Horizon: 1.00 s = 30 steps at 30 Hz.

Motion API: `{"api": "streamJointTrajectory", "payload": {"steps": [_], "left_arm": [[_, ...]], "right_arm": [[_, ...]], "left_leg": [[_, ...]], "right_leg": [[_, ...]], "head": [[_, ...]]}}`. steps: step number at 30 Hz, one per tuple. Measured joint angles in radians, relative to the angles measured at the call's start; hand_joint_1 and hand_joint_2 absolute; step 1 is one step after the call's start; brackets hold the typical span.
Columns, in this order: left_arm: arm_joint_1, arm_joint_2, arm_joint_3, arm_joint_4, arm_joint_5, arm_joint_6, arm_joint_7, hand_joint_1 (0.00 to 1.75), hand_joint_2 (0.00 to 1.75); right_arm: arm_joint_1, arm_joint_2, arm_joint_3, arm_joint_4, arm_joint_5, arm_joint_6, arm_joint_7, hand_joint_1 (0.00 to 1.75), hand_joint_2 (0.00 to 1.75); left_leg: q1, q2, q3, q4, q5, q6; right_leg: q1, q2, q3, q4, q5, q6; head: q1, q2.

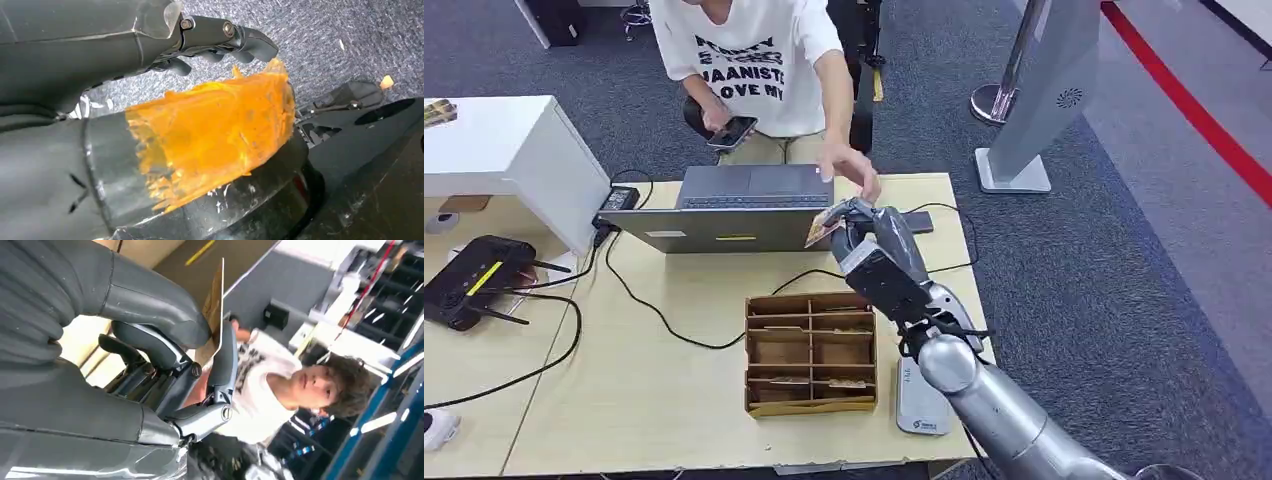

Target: Pass the card to the sensor for recognition and then transmit it.

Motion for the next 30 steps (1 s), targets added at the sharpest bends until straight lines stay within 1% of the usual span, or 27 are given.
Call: {"api": "streamJointTrajectory", "payload": {"steps": [3,10,11,12,13,18,23,27,30], "left_arm": [[-0.001,0.0,0.0,0.0,-0.007,0.0,0.0,0.0,0.0],[-0.008,0.002,0.0,0.0,-0.022,-0.003,0.008,0.0,0.0],[-0.011,0.002,0.0,0.0,-0.023,-0.004,0.009,0.0,0.0],[-0.013,0.002,0.0,0.0,-0.023,-0.005,0.01,0.0,0.0],[-0.015,0.003,0.0,0.0,-0.024,-0.007,0.012,0.0,0.0],[-0.016,0.003,0.0,0.0,-0.023,-0.012,0.013,0.0,0.0],[-0.015,0.003,0.0,0.0,-0.019,-0.012,0.013,0.0,0.0],[-0.012,0.003,0.0,0.0,-0.005,-0.01,0.007,0.0,0.0],[-0.011,0.003,0.0,0.0,0.008,-0.006,0.003,0.0,0.0]], "right_arm": [[-0.017,0.02,-0.004,0.023,-0.029,0.011,0.0,1.75,1.75],[-0.06,0.065,-0.004,0.075,-0.074,0.006,-0.002,1.75,1.75],[-0.068,0.071,-0.003,0.085,-0.071,0.001,-0.002,0.45,1.75],[-0.077,0.076,-0.002,0.092,-0.068,-0.003,-0.002,0.03,1.75],[-0.082,0.082,-0.002,0.101,-0.063,-0.008,-0.002,0.0,1.75],[-0.096,0.1,0.002,0.129,-0.057,-0.009,0.006,0.0,1.75],[-0.097,0.105,0.005,0.139,-0.057,-0.008,0.005,0.0,1.75],[-0.077,0.104,0.015,0.112,-0.057,-0.01,-0.019,0.0,1.75],[-0.041,0.099,0.03,0.062,-0.048,-0.016,-0.048,0.0,1.75]], "left_leg": [[0.0,0.0,0.0,0.0,0.0,0.0],[0.0,0.0,0.0,0.0,0.0,0.0],[0.0,0.0,0.0,0.0,0.0,0.0],[0.0,0.0,0.0,0.0,0.0,0.0],[0.0,0.0,0.0,0.0,0.0,0.0],[0.0,0.0,0.0,0.0,0.0,-0.001],[0.0,0.0,0.0,0.0,0.0,-0.001],[0.0,0.0,0.0,0.0,0.0,-0.001],[0.0,0.0,0.0,0.0,0.0,-0.001]], "right_leg": [[0.0,0.0,0.0,0.0,0.0,0.0],[0.0,0.0,0.0,0.0,0.0,0.0],[0.0,0.0,0.0,0.0,0.0,0.0],[0.0,0.0,0.0,0.0,0.0,0.0],[0.0,0.0,0.0,0.0,0.0,0.0],[0.0,0.0,0.0,0.0,0.0,0.0],[0.0,0.0,0.0,0.0,0.0,0.0],[0.0,0.0,0.0,0.0,0.0,0.0],[0.0,0.0,-0.001,0.0,0.0,0.0]], "head": [[0.0,0.0],[0.0,0.0],[0.0,0.0],[0.0,0.0],[0.0,0.0],[0.0,0.0],[0.001,0.0],[0.0,0.0],[0.0,0.0]]}}
